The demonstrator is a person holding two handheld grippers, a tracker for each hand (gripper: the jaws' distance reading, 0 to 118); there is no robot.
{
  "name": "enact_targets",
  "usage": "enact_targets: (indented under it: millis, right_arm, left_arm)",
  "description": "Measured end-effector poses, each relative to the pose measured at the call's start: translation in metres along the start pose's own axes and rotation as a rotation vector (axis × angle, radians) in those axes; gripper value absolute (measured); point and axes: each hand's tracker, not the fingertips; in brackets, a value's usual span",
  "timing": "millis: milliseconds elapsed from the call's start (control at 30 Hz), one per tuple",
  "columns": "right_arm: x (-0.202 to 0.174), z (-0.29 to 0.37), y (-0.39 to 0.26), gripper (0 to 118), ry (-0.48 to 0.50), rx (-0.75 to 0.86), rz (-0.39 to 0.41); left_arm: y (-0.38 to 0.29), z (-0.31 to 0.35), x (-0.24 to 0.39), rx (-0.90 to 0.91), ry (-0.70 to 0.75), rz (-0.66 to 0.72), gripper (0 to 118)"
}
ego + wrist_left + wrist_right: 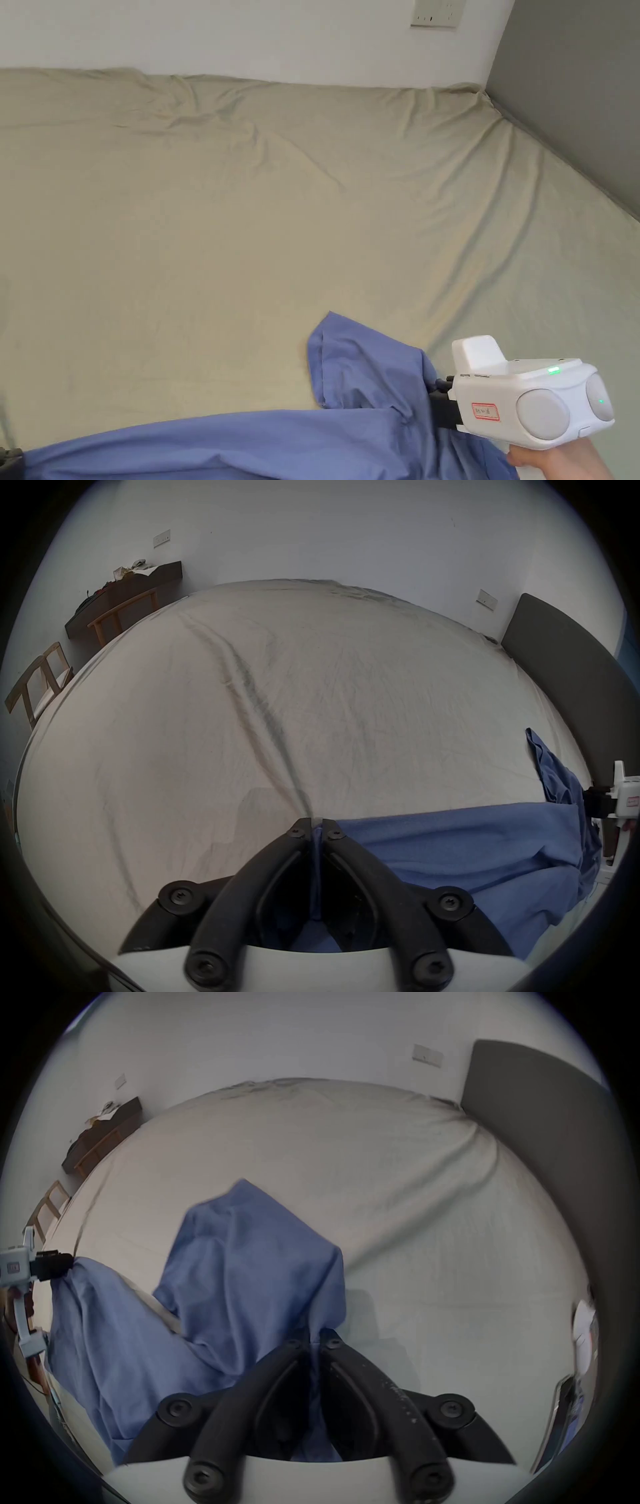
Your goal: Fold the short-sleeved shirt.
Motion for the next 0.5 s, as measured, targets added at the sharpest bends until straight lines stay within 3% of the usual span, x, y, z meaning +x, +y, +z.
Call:
enact_targets:
  millis: [67, 233, 500]
  right_arm:
    - [-0.002, 0.019, 0.007, 8, -0.043, 0.071, 0.025]
    - [0.012, 0.093, 0.030, 8, -0.056, 0.253, -0.063]
    - [0.017, 0.219, 0.066, 8, -0.070, 0.565, -0.099]
  left_arm:
    - [0.004, 0.012, -0.003, 0.008, -0.027, 0.026, 4]
    - [0.029, 0.072, -0.012, 0.118, -0.115, 0.102, 4]
    - [0.098, 0.192, -0.004, 0.381, -0.133, -0.027, 4]
